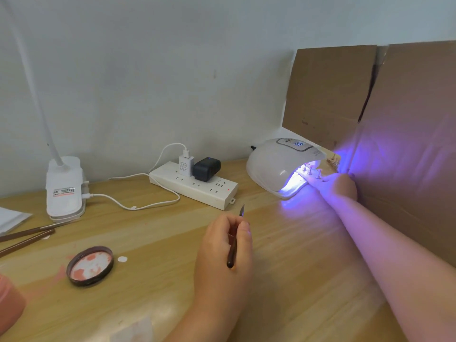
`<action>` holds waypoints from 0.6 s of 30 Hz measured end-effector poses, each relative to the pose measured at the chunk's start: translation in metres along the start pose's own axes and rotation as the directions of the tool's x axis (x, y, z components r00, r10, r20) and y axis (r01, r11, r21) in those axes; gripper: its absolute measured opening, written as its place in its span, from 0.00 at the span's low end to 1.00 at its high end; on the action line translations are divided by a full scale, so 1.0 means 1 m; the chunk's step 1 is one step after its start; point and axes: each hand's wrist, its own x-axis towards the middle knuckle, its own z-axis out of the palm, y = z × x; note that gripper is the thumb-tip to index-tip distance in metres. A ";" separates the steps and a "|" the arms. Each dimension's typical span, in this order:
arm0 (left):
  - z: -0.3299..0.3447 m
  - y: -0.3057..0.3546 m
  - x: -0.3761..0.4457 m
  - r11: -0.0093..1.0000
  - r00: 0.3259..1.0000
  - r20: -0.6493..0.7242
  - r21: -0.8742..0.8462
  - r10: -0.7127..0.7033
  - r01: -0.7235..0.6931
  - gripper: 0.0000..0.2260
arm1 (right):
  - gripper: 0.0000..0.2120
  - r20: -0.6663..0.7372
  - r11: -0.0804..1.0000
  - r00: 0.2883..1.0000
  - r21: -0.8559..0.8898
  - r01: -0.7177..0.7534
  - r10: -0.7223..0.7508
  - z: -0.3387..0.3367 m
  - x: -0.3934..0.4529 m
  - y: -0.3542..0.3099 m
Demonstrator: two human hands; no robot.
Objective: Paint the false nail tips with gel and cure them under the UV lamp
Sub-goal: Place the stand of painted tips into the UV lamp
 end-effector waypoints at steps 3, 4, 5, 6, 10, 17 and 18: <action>0.000 0.001 0.000 1.000 1.000 -0.009 0.020 -0.008 0.008 0.07 | 0.16 0.069 1.000 0.998 -0.024 -0.004 0.006 0.005 0.008 -0.011; 0.000 0.001 0.001 1.000 1.000 -0.015 0.021 -0.012 0.012 0.07 | 0.16 0.085 0.999 0.996 -0.049 0.004 0.000 0.008 0.009 -0.014; 0.000 0.002 0.001 1.000 1.000 -0.018 0.020 -0.014 0.015 0.07 | 0.17 0.101 0.998 0.995 -0.059 0.006 0.000 0.009 0.010 -0.016; 0.000 0.002 0.001 1.000 1.000 -0.022 0.021 -0.013 0.014 0.07 | 0.18 0.113 0.998 0.994 -0.058 0.020 -0.013 0.011 0.010 -0.019; -0.002 0.002 0.002 1.000 0.999 -0.034 0.021 -0.018 0.018 0.08 | 0.14 0.165 0.992 0.982 -0.079 0.103 -0.089 0.009 0.005 -0.021; -0.002 0.003 0.002 0.999 0.999 -0.020 0.006 -0.035 0.035 0.09 | 0.11 -0.204 0.899 0.899 0.131 0.418 -0.388 -0.031 -0.008 -0.036; -0.002 0.003 0.002 0.999 0.999 -0.020 0.004 -0.036 0.036 0.09 | 0.10 -0.204 0.879 0.883 0.144 0.454 -0.423 -0.033 -0.008 -0.048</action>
